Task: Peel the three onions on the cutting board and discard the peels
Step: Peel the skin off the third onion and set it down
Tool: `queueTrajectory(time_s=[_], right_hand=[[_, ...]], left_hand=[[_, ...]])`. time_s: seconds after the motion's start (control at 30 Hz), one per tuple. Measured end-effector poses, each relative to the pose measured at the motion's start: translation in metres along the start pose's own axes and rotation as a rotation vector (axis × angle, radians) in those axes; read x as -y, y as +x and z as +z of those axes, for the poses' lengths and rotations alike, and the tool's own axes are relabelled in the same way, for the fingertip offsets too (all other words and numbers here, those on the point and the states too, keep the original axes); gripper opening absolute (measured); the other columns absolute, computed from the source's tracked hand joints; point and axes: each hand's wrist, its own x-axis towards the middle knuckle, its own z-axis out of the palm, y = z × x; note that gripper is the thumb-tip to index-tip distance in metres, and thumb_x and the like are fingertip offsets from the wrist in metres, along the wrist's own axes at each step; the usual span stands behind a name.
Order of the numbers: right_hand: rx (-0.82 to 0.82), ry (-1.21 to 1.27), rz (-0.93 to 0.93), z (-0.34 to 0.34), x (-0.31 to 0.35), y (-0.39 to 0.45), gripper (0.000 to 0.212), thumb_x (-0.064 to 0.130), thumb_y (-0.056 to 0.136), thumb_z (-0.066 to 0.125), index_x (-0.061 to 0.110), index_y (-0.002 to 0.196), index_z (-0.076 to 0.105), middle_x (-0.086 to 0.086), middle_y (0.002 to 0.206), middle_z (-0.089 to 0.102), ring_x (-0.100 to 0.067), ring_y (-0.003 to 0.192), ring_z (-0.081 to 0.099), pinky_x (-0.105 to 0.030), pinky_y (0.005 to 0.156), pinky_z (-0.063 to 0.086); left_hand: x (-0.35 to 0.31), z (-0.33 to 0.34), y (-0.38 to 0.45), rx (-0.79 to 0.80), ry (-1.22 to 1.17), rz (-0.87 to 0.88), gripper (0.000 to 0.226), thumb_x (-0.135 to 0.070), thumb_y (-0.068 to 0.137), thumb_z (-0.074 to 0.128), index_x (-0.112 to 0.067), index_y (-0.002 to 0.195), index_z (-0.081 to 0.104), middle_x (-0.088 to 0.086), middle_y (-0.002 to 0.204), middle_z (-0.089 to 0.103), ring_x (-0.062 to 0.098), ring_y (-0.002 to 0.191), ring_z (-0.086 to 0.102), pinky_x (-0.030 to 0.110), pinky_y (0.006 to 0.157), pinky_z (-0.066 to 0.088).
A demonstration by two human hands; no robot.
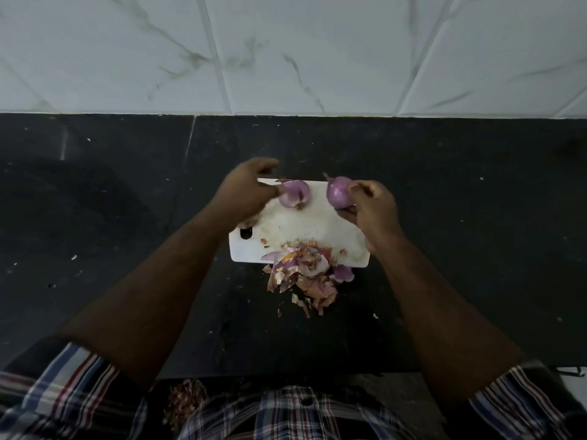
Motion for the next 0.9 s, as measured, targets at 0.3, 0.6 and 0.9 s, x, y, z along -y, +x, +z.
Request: queueTrajectory(time_s=[0.3,0.6,0.9], right_hand=[[-0.159,-0.173,0.09,0.022,-0.021,0.034,0.019,0.023,0.097,0.059,0.013,0.113,0.064,-0.005,0.105,0.067,-0.019,0.089,0.067,-0.032,0.07,0.06],[-0.099,-0.601,-0.362,0.019,-0.014,-0.002,0.029,0.018,0.089,0.068,0.016,0.117,0.068,-0.002,0.113,0.067,-0.016,0.103,0.062,-0.027,0.088,0.049],[0.247,-0.498,-0.371,0.048,-0.009,-0.049,0.046,0.023,0.086,0.075,0.023,0.131,0.063,0.007,0.115,0.071,-0.006,0.107,0.064,-0.025,0.095,0.053]], left_hand=[[0.068,0.0,-0.009,0.023,0.189,-0.345,0.073,-0.046,0.084,0.074,-0.014,0.144,0.049,0.011,0.134,0.059,0.024,0.11,0.06,0.036,0.086,0.051],[0.043,0.008,-0.02,0.066,-0.159,-0.231,0.035,-0.027,0.086,0.077,-0.02,0.118,0.063,0.004,0.102,0.067,0.016,0.077,0.066,0.027,0.062,0.056],[0.005,0.01,-0.033,0.421,-0.624,-0.221,0.022,-0.022,0.097,0.063,-0.011,0.113,0.071,0.003,0.082,0.07,0.008,0.068,0.061,0.02,0.061,0.053]])
